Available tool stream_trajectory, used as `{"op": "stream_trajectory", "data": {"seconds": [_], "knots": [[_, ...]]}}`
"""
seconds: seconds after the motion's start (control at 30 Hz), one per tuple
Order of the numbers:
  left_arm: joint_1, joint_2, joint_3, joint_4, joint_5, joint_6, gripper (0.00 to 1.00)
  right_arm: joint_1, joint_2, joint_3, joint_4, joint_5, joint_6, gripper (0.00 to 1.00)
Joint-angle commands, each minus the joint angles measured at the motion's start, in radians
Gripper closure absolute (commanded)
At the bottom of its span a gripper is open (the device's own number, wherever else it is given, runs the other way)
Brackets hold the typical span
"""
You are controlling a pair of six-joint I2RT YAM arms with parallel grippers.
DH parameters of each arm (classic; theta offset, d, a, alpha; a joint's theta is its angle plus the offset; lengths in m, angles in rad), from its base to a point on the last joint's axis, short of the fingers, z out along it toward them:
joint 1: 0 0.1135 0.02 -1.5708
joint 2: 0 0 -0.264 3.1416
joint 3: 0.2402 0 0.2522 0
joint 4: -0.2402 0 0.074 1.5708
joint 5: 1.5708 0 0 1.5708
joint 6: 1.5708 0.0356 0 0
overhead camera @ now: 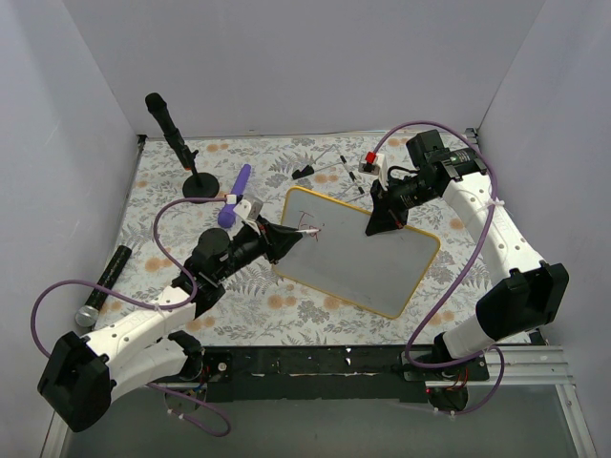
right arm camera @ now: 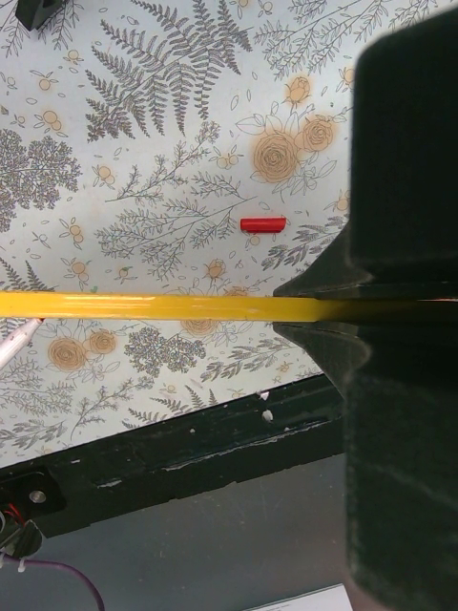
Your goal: Write a sentence on the whiteboard
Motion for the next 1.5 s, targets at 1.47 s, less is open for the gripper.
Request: {"op": "stream_trajectory", "data": {"seconds": [1.47], "knots": [[0.001, 0.029, 0.043, 0.040, 0.046, -0.020, 1.00, 0.004, -0.027, 0.013, 0.040, -0.100, -0.019, 0.99]]}}
